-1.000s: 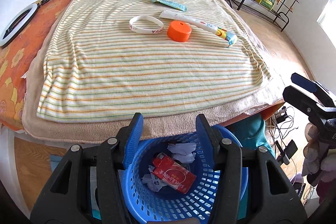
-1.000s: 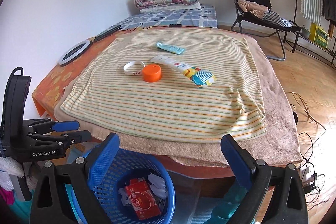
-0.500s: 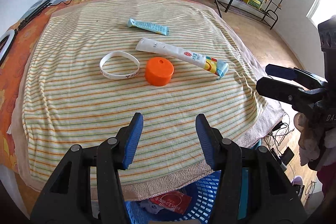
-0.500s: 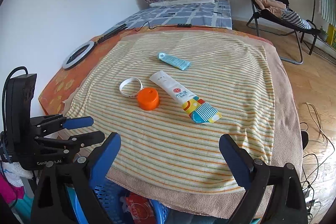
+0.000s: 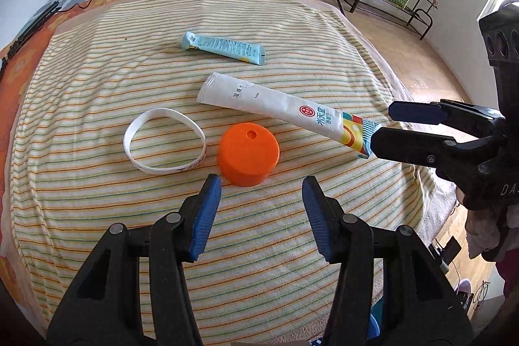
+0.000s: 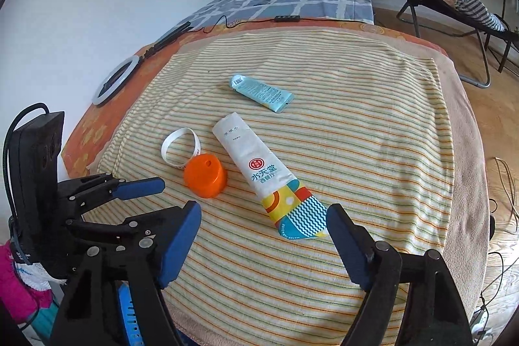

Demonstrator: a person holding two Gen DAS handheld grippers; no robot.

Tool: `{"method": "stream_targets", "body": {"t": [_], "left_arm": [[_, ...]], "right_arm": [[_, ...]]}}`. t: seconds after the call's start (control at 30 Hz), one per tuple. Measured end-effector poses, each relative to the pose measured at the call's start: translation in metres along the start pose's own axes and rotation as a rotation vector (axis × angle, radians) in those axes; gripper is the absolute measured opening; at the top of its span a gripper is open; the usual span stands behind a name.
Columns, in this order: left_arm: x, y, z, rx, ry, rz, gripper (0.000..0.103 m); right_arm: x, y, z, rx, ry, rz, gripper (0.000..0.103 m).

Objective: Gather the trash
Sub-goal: 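Grasp the white tube with the right tool while the left tool grips the orange cap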

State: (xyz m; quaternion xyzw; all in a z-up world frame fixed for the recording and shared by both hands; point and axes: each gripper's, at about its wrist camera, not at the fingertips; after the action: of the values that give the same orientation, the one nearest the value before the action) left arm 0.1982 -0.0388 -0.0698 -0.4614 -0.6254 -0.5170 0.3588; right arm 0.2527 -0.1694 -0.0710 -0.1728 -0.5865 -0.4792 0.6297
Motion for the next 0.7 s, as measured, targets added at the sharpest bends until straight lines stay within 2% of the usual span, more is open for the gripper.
{"method": "stream_targets", "body": {"t": [0.33, 0.4, 0.43, 0.7], "left_arm": [[-0.021, 0.017, 0.002, -0.013, 0.025, 0.012, 0.053], [-0.023, 0.018, 0.006, 0.000, 0.026, 0.012, 0.047], [-0.024, 0.019, 0.007, -0.004, 0.021, 0.011, 0.047], [-0.017, 0.010, 0.010, -0.030, 0.023, -0.002, 0.046]], "right_arm": [[-0.028, 0.025, -0.007, 0.028, 0.017, 0.052, 0.075], [-0.031, 0.028, -0.008, 0.035, 0.019, 0.057, 0.073], [-0.033, 0.029, -0.008, 0.037, 0.021, 0.059, 0.072], [-0.053, 0.039, -0.009, 0.041, 0.036, 0.088, 0.064]]}}
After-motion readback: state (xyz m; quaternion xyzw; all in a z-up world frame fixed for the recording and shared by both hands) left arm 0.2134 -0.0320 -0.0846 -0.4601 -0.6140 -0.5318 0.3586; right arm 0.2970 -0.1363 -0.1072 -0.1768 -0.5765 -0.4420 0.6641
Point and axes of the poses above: each gripper's, at about its wrist camera, not at the fingertips, and x roughly against the way its jaws point, z to its left, y to its top, and after that the axes turned 12 degrees about z, right-handed
